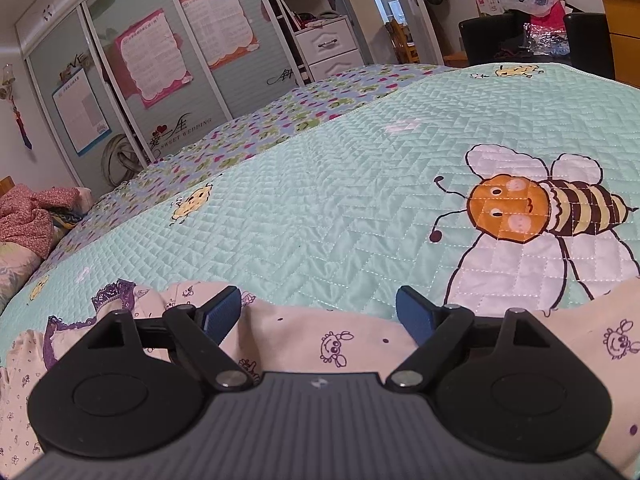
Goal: Fold clothes
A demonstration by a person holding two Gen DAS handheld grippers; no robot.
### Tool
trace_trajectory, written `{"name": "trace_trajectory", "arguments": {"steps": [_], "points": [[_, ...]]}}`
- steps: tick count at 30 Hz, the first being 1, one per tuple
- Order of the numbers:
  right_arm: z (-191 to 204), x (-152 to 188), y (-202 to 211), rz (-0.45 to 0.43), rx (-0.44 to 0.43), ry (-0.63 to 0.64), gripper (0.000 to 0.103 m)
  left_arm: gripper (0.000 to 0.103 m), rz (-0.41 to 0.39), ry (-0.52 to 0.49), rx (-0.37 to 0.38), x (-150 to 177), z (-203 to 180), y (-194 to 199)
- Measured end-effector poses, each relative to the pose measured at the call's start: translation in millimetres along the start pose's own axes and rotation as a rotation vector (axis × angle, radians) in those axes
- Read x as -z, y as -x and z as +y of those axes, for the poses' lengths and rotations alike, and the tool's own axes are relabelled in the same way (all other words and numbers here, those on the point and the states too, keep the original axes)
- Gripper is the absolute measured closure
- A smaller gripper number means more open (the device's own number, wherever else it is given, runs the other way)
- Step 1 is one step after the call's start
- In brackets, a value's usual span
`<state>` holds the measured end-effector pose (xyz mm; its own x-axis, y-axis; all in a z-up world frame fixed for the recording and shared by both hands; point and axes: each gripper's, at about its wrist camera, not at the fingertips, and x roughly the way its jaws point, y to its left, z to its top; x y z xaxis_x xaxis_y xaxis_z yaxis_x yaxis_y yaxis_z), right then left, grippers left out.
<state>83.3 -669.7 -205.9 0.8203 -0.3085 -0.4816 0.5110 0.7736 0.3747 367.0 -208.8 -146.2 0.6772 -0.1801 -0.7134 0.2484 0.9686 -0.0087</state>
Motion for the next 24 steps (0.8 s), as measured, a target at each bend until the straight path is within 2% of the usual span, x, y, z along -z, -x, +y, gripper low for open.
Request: {"name": "trace_trajectory", "arguments": {"steps": [3,5,7,8,9,10,11,14,17,18,20,21,23,24], "points": [[1.5,0.5,-0.1,0.0,0.003,0.004,0.018,0.039,0.027,-0.046,-0.007,1.0,-1.9,-13.3],[2.7,1.0,-0.3,0.0,0.007,0.01,0.018,0.039,0.059,-0.028,0.016,6.1,3.5,-20.4],[3.8,1.2,-0.9,0.001,0.011,0.017,0.017,0.043,0.055,-0.034,0.023,11.8,3.6,-19.4],[3.8,1.2,-1.0,0.001,0.011,0.018,0.017,0.061,0.049,-0.037,0.032,13.6,2.5,-15.6],[3.4,1.1,-0.9,0.0,0.01,0.016,0.017,0.091,0.048,-0.028,0.047,14.8,2.2,-11.5],[2.9,1.0,-0.8,0.0,0.008,0.013,0.017,0.097,0.046,-0.016,0.049,15.7,2.8,-6.9],[2.4,0.9,-0.9,-0.001,0.006,0.01,0.017,0.097,0.037,-0.013,0.022,15.6,4.3,-2.5],[3.4,0.9,-1.9,0.0,0.011,0.017,0.017,0.1,0.014,-0.034,-0.117,13.1,17.1,2.5],[3.3,0.6,-2.5,0.0,0.013,0.02,0.017,0.1,0.058,0.025,-0.152,13.1,38.3,-2.6],[2.9,0.5,-2.5,0.0,0.012,0.018,0.017,0.097,0.066,0.04,-0.16,13.9,43.0,-3.2],[2.0,0.6,-2.4,0.0,0.009,0.014,0.017,0.095,0.04,0.057,-0.187,15.6,43.5,0.9],[1.7,0.6,-2.4,-0.001,0.008,0.013,0.017,0.089,0.022,0.063,-0.19,15.6,42.1,3.9],[1.8,0.4,-2.6,0.0,0.008,0.013,0.017,0.068,-0.011,0.062,-0.167,14.5,36.1,10.3],[1.8,0.3,-2.6,0.0,0.008,0.013,0.017,0.052,-0.021,0.046,-0.168,13.9,31.5,11.5]]}}
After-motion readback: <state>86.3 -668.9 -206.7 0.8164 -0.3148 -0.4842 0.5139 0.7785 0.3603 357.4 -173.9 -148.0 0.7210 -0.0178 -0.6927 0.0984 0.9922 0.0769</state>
